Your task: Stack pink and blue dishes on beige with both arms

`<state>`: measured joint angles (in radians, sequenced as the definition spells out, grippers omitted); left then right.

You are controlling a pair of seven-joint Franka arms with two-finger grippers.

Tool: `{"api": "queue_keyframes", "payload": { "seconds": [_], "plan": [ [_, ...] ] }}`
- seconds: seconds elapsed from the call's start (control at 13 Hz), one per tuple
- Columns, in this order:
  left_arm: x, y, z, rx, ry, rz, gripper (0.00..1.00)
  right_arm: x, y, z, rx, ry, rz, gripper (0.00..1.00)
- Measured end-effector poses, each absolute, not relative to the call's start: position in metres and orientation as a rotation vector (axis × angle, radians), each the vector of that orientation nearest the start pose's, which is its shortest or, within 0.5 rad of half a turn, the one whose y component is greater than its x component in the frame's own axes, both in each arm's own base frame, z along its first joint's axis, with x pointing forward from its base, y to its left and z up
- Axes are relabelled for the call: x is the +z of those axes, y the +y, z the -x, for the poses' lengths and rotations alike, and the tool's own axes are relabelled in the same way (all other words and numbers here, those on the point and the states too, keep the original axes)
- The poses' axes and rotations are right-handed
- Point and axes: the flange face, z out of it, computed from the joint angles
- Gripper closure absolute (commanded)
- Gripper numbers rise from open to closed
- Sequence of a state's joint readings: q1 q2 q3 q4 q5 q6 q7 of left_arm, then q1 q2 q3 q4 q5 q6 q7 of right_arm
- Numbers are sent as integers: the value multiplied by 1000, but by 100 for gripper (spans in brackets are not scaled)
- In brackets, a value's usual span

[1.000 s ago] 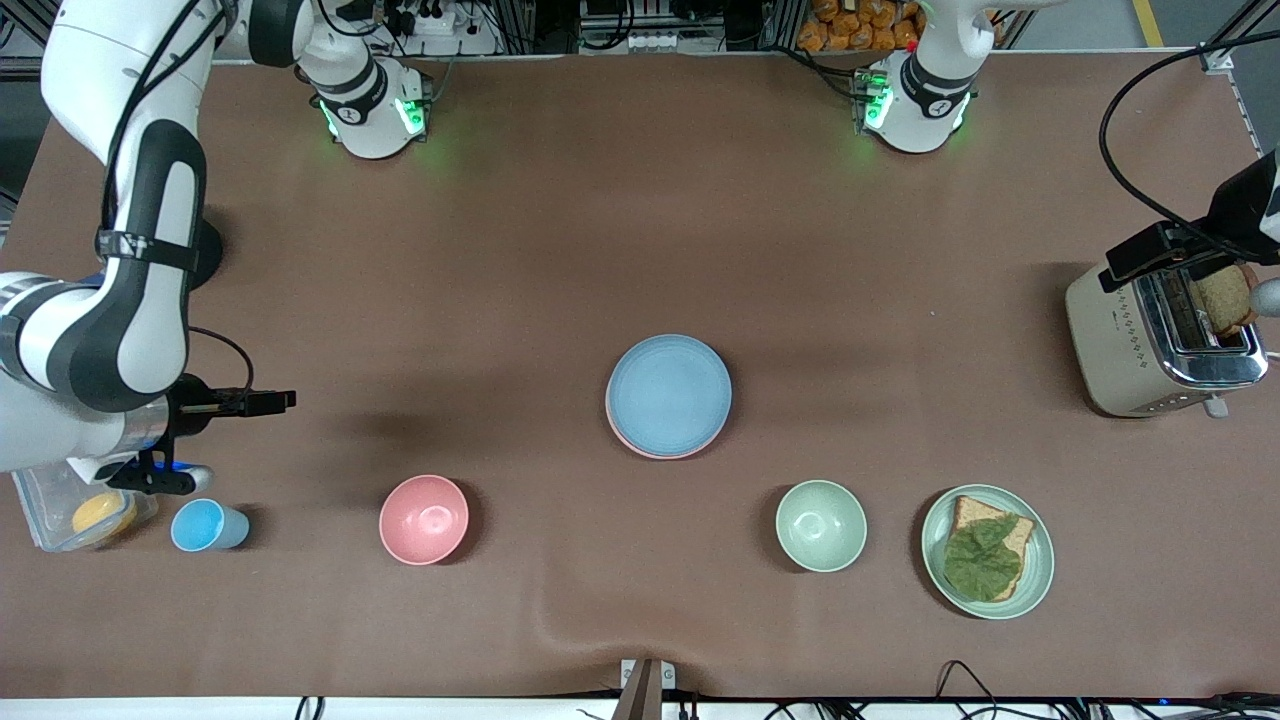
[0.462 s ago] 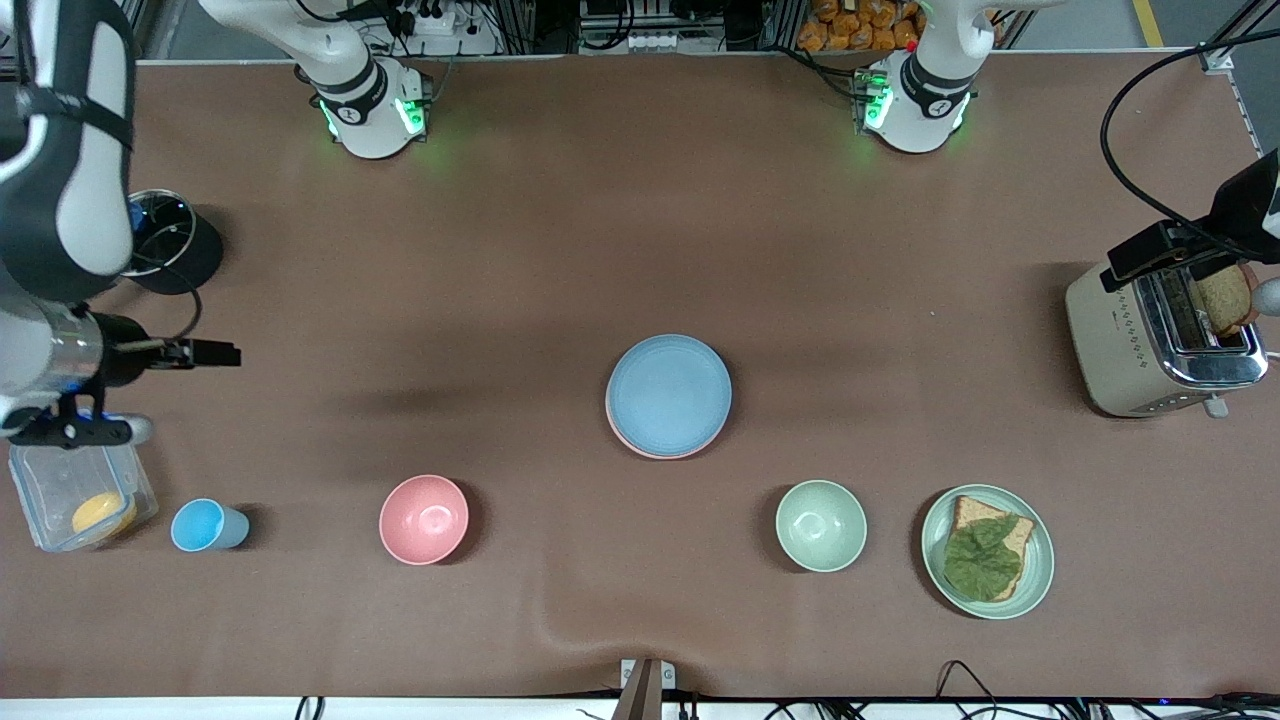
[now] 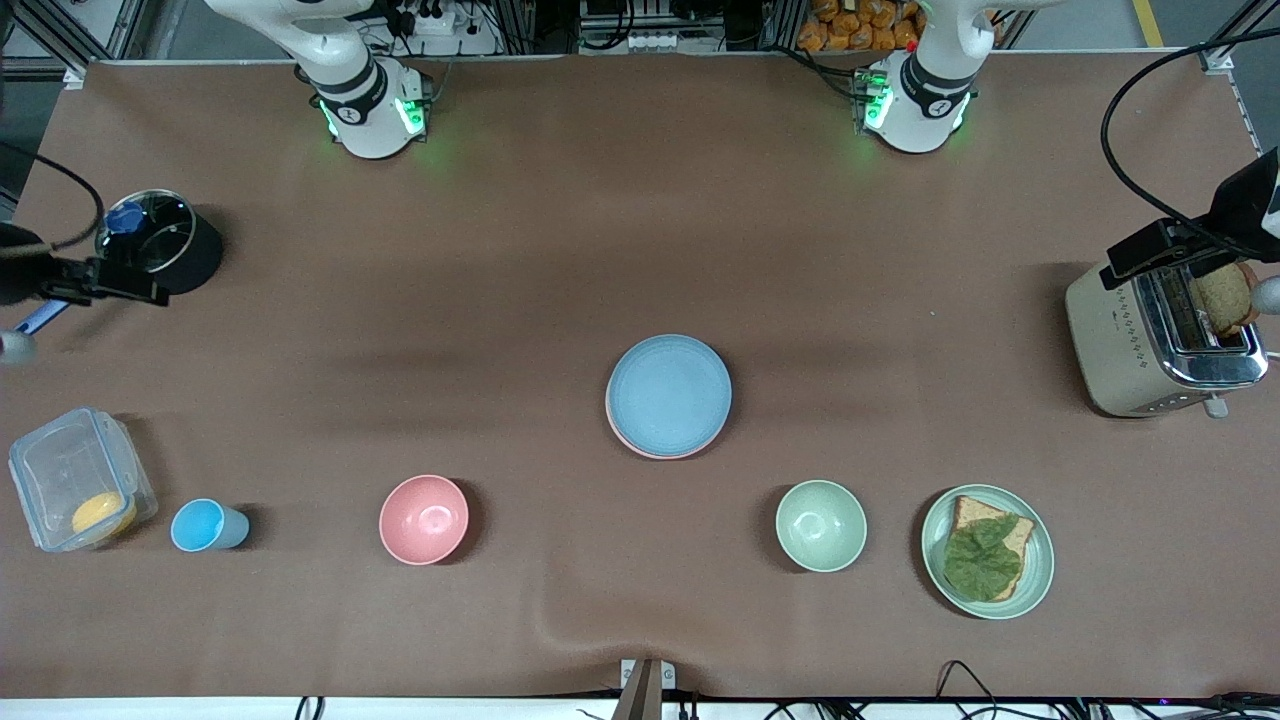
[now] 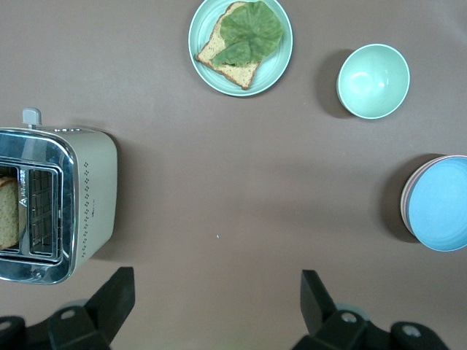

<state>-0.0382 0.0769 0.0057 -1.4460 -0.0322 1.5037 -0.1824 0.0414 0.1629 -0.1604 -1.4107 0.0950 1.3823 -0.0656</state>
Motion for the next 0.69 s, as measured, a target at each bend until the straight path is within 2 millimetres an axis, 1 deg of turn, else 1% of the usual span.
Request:
{"api": "queue_keyframes", "payload": {
  "seconds": [0.15,0.31,0.38,0.54,0.69],
  "plan": [
    [634,-22,-571,44,-235,3161,0,605,-41,-574,264,84,3078,0],
    [634,-17,-571,44,-248,3160,0,605,-28,-574,267,89,3102,0],
    [635,-13,-571,43,-254,3160,0,604,-26,-574,270,86,3110,0],
    [636,-9,-570,42,-238,3161,0,602,-26,-574,273,85,3133,0],
    [636,-9,-570,45,-225,3162,0,602,-26,-575,273,85,3141,0]
  ]
}}
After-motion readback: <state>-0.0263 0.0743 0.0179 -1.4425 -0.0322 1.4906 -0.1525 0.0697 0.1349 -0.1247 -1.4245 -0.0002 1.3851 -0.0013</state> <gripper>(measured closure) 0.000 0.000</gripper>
